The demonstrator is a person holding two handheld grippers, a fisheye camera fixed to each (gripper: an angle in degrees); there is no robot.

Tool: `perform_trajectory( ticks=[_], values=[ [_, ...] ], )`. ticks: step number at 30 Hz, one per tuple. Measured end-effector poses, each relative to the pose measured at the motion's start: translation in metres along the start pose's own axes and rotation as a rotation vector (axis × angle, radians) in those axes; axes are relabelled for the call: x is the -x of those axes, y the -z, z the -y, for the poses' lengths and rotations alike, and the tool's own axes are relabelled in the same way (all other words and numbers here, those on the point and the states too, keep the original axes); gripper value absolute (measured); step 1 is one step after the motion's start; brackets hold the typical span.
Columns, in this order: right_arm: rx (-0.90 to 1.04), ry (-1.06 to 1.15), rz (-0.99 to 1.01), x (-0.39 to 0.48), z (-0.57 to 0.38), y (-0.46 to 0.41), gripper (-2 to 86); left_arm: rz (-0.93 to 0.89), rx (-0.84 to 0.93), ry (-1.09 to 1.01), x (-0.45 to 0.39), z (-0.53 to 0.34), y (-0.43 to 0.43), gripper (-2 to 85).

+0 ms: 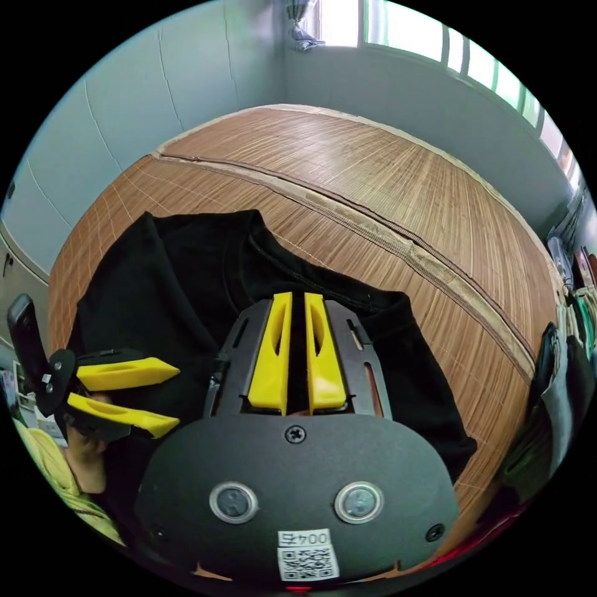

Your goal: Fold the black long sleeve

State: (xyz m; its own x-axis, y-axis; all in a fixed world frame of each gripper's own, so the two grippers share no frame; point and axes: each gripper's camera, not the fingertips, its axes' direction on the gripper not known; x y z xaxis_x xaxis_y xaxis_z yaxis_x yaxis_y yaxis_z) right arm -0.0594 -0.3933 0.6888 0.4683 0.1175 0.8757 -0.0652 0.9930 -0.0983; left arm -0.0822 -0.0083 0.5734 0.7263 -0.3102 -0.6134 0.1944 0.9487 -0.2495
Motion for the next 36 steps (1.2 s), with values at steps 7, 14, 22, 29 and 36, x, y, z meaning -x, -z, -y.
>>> perform_trajectory(
  ticks=[7,14,22,29,36],
  values=[
    [-0.080,-0.017,0.032,-0.019,0.017,0.013,7.3,-0.004,-0.001,0.003,0.002,0.001,-0.001,11.9],
    [0.068,0.099,-0.085,-0.016,0.041,0.002,7.1,-0.017,-0.005,0.010,0.006,0.002,-0.002,11.9],
    [0.139,0.109,-0.045,-0.030,0.034,-0.008,5.2,-0.025,-0.008,0.015,0.007,0.003,-0.002,12.0],
    [0.082,0.027,-0.117,-0.028,0.026,-0.014,2.5,-0.028,-0.008,0.017,0.006,0.003,-0.003,12.0],
    [0.039,-0.038,-0.014,-0.043,0.015,-0.009,4.3,-0.025,-0.008,0.018,0.003,0.003,-0.004,11.9]
  ],
)
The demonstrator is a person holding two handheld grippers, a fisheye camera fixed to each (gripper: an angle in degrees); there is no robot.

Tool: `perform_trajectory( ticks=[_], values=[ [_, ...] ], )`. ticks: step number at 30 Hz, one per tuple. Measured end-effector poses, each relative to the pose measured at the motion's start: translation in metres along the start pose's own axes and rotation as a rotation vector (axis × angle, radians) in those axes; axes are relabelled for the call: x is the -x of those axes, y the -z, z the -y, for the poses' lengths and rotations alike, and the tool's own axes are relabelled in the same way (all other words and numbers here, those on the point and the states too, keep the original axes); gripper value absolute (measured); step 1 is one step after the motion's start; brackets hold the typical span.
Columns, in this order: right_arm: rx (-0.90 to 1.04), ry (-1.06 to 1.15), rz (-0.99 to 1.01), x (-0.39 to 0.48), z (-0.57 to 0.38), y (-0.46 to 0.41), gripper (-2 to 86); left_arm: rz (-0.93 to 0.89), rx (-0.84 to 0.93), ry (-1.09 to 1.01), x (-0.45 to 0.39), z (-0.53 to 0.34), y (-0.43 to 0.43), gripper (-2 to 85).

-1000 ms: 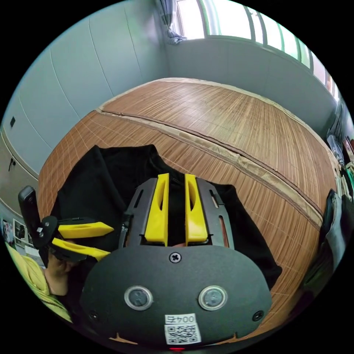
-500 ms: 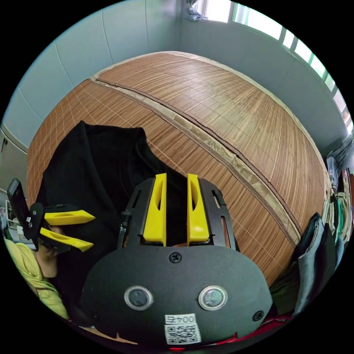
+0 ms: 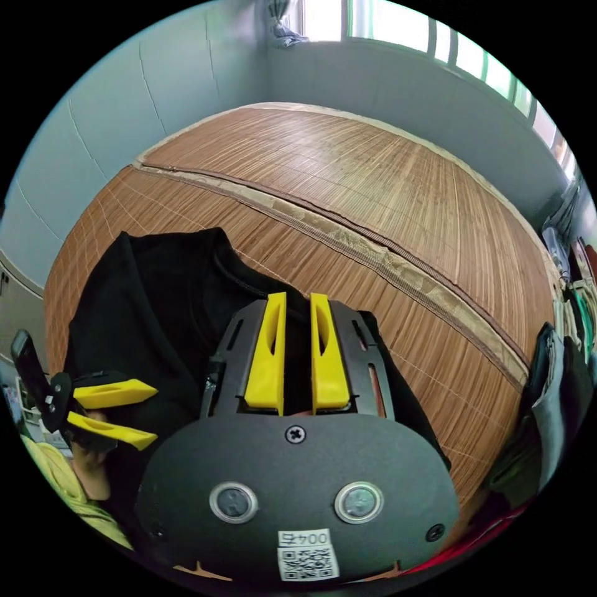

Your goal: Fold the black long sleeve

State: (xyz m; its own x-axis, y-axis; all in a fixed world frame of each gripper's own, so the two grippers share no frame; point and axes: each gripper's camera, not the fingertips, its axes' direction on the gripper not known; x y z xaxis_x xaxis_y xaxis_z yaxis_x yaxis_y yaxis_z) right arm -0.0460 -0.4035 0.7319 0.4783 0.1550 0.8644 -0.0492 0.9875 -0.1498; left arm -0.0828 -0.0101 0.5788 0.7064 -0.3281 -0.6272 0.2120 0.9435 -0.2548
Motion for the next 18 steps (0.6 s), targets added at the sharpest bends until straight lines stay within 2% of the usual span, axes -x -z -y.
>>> perform_trajectory(
  ticks=[7,10,13,18],
  values=[
    [-0.110,0.036,0.109,0.023,-0.001,0.019,4.6,-0.001,-0.002,0.001,-0.004,-0.001,0.000,11.9],
    [-0.108,0.088,0.101,0.053,0.008,0.009,2.5,-0.001,-0.002,0.000,-0.006,-0.001,0.000,12.0],
    [-0.016,0.100,-0.013,0.076,0.018,-0.023,1.6,-0.002,-0.001,0.002,-0.008,-0.002,0.000,12.0],
    [-0.112,0.026,-0.003,0.067,0.012,0.002,6.1,-0.009,-0.001,0.005,-0.012,-0.003,0.000,12.0]
  ],
)
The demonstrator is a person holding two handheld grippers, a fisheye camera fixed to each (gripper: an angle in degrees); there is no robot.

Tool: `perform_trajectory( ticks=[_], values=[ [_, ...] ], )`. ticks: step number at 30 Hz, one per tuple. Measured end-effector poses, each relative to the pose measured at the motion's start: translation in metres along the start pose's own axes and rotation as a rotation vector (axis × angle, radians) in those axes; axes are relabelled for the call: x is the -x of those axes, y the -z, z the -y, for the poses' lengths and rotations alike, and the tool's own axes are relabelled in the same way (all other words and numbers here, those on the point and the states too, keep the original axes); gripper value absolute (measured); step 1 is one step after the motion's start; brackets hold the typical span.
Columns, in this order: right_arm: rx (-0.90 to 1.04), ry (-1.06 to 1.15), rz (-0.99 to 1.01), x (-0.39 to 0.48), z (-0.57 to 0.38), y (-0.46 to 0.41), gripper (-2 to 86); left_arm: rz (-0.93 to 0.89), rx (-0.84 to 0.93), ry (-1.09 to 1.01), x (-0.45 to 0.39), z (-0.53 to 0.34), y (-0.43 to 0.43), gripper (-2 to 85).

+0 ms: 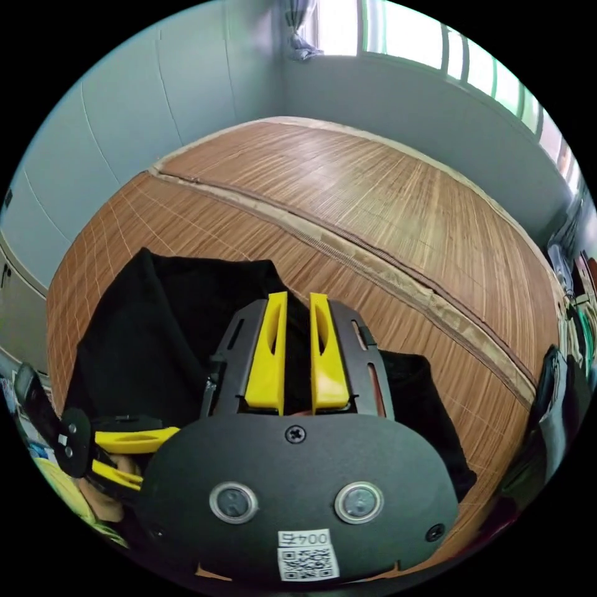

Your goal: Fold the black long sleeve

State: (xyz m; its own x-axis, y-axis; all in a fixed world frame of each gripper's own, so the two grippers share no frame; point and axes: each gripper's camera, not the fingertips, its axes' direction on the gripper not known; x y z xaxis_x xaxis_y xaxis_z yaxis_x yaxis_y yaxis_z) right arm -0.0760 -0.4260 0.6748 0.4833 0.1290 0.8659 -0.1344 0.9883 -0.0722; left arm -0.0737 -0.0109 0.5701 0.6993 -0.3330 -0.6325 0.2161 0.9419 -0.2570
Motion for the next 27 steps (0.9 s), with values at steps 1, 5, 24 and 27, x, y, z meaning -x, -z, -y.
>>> perform_trajectory(
  ticks=[1,5,24,27],
  values=[
    [-0.037,-0.010,0.008,-0.010,-0.008,0.017,6.4,-0.002,0.000,0.001,-0.001,0.000,0.000,12.0],
    [-0.056,-0.127,-0.018,-0.073,-0.047,0.055,6.5,0.013,0.003,-0.003,-0.008,-0.002,0.000,11.9],
    [-0.111,-0.162,-0.042,-0.039,-0.111,0.110,0.6,0.013,0.005,-0.001,-0.036,-0.013,0.010,11.7],
    [-0.166,-0.089,-0.069,0.016,-0.186,0.164,1.5,0.031,0.010,-0.009,-0.044,-0.016,0.012,11.7]
  ],
)
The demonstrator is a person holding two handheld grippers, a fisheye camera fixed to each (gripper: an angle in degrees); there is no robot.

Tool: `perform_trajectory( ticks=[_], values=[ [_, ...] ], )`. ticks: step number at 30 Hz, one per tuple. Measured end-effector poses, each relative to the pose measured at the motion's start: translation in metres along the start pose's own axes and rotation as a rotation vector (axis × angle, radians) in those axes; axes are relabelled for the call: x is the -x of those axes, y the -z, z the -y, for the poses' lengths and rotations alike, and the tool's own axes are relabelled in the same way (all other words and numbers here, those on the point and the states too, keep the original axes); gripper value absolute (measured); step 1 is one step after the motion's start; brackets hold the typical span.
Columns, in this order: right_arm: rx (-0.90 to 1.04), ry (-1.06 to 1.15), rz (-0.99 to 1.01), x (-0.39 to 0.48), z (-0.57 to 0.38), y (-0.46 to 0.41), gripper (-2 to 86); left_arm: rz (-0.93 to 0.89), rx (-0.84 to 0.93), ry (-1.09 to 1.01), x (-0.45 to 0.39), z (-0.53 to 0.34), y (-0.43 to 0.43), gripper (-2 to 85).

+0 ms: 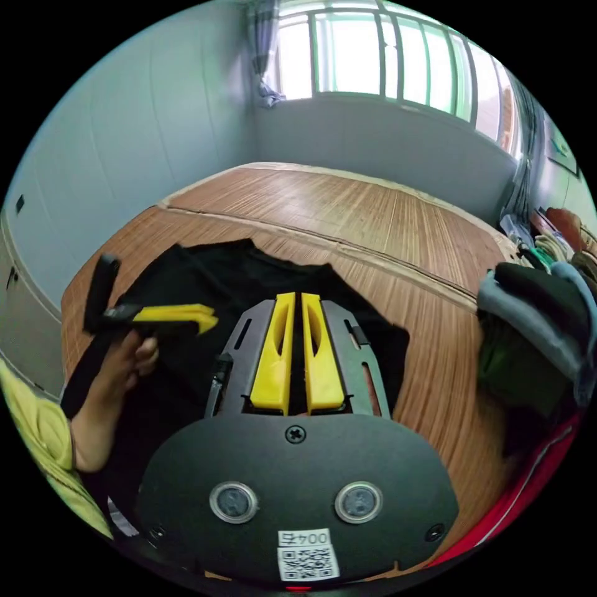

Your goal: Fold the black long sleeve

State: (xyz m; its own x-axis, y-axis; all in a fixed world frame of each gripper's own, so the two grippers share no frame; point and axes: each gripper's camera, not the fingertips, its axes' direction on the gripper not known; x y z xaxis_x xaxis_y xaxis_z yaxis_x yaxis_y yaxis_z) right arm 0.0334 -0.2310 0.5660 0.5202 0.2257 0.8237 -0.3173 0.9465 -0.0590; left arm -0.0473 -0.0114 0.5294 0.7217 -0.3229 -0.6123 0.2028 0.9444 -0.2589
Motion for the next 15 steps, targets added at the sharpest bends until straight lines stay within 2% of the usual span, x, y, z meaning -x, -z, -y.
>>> perform_trajectory(
  ticks=[5,8,11,13,15],
  values=[
    [0.129,-0.140,0.036,0.058,-0.139,0.063,0.0,0.012,0.004,-0.005,-0.011,-0.005,0.006,11.7],
    [0.138,-0.212,-0.007,0.078,-0.183,0.078,-0.5,0.033,0.010,-0.013,-0.020,-0.008,0.010,11.7],
    [0.187,-0.154,-0.084,0.098,-0.198,0.064,-0.7,0.045,0.015,-0.019,-0.027,-0.011,0.015,11.8],
    [0.278,-0.097,-0.049,0.104,-0.190,0.048,-0.7,0.049,0.018,-0.020,-0.030,-0.012,0.018,11.9],
    [0.278,-0.059,-0.053,0.106,-0.182,0.043,-0.6,0.053,0.024,-0.030,-0.035,-0.014,0.021,12.0]
  ],
)
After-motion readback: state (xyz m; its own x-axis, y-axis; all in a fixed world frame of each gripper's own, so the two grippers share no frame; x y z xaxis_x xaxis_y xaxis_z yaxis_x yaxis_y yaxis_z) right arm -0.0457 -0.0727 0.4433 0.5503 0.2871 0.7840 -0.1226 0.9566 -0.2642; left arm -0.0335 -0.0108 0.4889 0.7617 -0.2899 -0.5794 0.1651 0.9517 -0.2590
